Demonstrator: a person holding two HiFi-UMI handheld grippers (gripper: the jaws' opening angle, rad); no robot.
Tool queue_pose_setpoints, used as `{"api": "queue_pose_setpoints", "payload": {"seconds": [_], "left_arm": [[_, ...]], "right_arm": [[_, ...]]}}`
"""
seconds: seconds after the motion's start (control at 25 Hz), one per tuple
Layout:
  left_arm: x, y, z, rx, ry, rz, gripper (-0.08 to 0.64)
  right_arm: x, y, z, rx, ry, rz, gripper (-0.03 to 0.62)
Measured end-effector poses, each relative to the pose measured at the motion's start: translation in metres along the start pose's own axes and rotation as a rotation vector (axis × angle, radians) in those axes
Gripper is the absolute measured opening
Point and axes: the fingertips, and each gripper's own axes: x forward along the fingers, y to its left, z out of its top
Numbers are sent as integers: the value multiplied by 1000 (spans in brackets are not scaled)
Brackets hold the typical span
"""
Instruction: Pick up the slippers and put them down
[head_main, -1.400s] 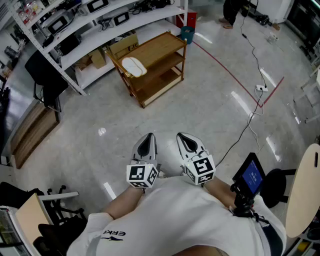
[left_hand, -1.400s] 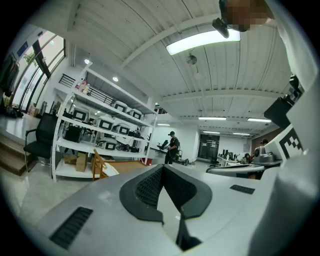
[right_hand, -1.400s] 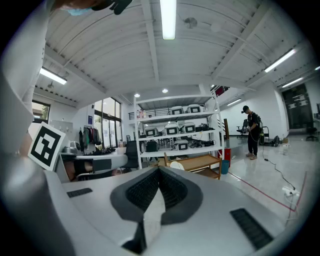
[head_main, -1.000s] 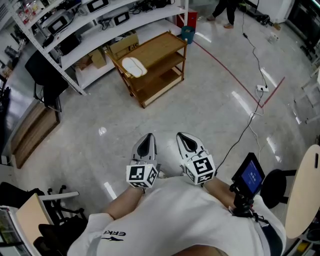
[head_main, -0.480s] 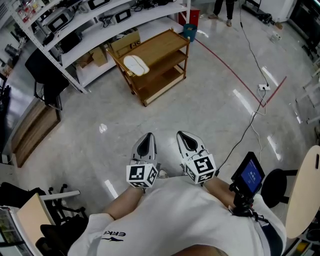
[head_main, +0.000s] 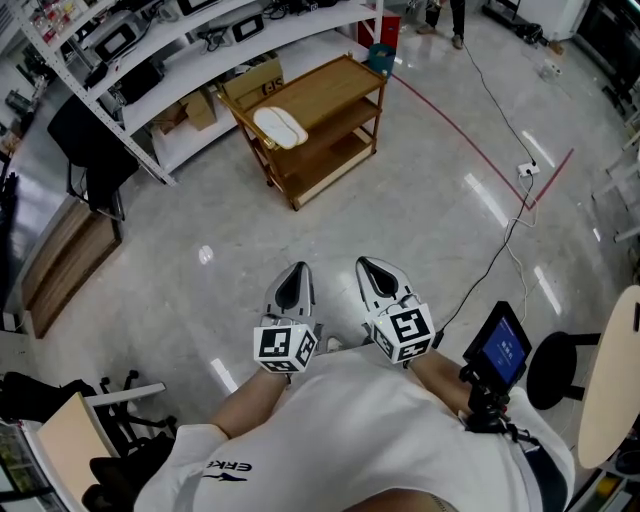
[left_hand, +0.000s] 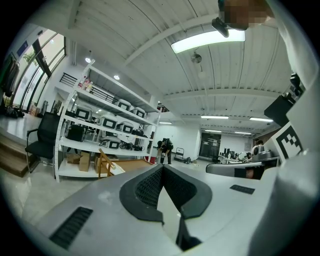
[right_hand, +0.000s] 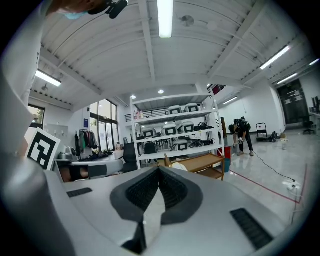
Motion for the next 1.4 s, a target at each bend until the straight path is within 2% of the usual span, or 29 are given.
{"api": "queue_pose_setpoints", "payload": {"seconds": [0.28, 0.52, 0.92, 1.4], "left_arm": [[-3, 23, -4, -12, 20, 12, 3], [23, 36, -1, -12, 18, 35, 3], [107, 49, 13, 0, 24, 101, 3], [203, 35, 15, 11, 45, 171, 5]], "right_arm": [[16, 9, -2, 4, 12, -9, 5], [42, -9, 4, 7, 8, -2, 5], [105, -71, 30, 27, 1, 55, 3], [147, -161, 45, 52, 4, 106, 3]]}}
